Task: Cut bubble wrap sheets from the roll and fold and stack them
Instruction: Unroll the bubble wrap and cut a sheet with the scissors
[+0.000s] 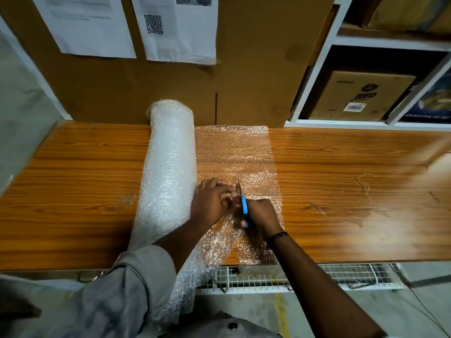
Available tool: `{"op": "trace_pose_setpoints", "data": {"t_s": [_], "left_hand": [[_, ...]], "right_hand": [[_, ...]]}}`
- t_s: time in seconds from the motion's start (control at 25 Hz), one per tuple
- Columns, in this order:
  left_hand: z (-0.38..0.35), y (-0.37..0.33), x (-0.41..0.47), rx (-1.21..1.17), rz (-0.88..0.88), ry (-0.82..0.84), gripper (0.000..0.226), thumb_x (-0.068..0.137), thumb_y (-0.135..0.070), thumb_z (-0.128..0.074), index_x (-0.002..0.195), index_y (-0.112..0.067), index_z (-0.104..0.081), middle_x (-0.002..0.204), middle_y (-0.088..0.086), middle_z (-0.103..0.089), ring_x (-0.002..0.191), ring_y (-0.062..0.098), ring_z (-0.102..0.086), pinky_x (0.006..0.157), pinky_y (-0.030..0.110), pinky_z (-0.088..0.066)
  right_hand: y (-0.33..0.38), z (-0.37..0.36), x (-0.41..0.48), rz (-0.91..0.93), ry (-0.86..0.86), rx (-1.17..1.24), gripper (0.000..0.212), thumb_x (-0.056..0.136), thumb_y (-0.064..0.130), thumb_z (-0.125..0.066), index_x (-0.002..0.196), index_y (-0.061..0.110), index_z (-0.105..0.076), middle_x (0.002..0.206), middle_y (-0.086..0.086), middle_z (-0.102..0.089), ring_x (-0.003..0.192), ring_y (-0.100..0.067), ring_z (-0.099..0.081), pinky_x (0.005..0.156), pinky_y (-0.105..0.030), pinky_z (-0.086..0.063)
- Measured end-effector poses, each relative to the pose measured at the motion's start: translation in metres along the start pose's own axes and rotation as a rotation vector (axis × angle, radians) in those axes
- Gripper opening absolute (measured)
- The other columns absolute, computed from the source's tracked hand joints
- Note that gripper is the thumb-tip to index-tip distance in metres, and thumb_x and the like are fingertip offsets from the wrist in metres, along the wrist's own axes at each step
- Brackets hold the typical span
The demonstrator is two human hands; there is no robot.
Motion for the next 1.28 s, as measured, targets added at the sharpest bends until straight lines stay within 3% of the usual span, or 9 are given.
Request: {"op": "trace_pose_setpoints", "data": {"t_s": [0.12,0.32,0.52,0.8,1.0,1.28], "left_hand": [[0.0,0.001,0.0,0.005,-0.008,0.001,0.039,0.08,-0.018,-0.075,0.116,-0.033,-0.074,0.125,-0.004,-0.063,0.121,0.025,-0.05,0.096,0.036,-0.039],[0.0,0.001,-0.001,-0.041,-0.007,-0.003,0.037,0.081,-0.018,-0.076,0.112,-0.039,-0.075,0.125,-0.009,-0.062,0.122,0.022,-0.049,0.098,0.037,-0.043],[0.0,0.003,-0.002,-0.078,-0.019,-0.003,0.03,0.084,-0.025,-0.07,0.11,-0.038,-0.076,0.125,-0.01,-0.061,0.122,0.02,-0.048,0.098,0.039,-0.043],[-0.005,0.006,-0.001,-0.044,-0.033,-0.034,0.028,0.087,-0.029,-0.066,0.112,-0.023,-0.076,0.123,-0.008,-0.063,0.119,0.021,-0.05,0.095,0.043,-0.048],[-0.005,0.007,-0.003,-0.068,-0.026,-0.046,0.026,0.086,-0.023,-0.074,0.111,-0.026,-0.077,0.124,-0.009,-0.064,0.12,0.02,-0.051,0.094,0.04,-0.046],[-0.001,0.003,-0.004,-0.067,-0.045,-0.059,0.024,0.085,-0.021,-0.077,0.107,-0.03,-0.078,0.122,-0.008,-0.064,0.118,0.021,-0.05,0.091,0.032,-0.037]], "right_hand": [[0.003,-0.003,0.004,0.016,0.016,-0.039,0.043,0.086,0.036,-0.081,0.083,-0.006,-0.073,0.061,-0.015,-0.066,0.04,-0.02,-0.058,0.045,-0.023,-0.043],[-0.006,-0.002,0.008,0.052,-0.005,-0.175,0.046,0.089,0.03,-0.075,0.08,-0.015,-0.074,0.054,-0.014,-0.065,0.035,-0.013,-0.051,0.046,-0.022,-0.039],[-0.008,-0.006,0.008,0.021,0.014,-0.1,0.05,0.074,0.04,-0.08,0.08,-0.01,-0.075,0.063,-0.02,-0.072,0.05,-0.025,-0.061,0.058,-0.032,-0.045],[0.005,-0.006,0.017,-0.009,0.044,0.037,0.051,0.083,0.034,-0.083,0.095,-0.014,-0.072,0.062,-0.016,-0.066,0.039,-0.02,-0.059,0.04,-0.021,-0.042],[0.007,-0.006,0.02,0.013,0.055,-0.097,0.046,0.083,0.04,-0.085,0.071,-0.001,-0.067,0.049,-0.01,-0.061,0.031,-0.014,-0.052,0.038,-0.018,-0.034],[0.016,-0.007,0.025,-0.016,0.087,0.076,0.039,0.083,0.035,-0.085,0.078,0.001,-0.068,0.06,-0.012,-0.063,0.041,-0.022,-0.056,0.039,-0.021,-0.039]]}}
Point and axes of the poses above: each hand's wrist, its own x-axis towards the middle knuckle, its own z-axis out of the back of the hand, y = z × x, the point moved 1 cm from there along x, towards the middle knuckle
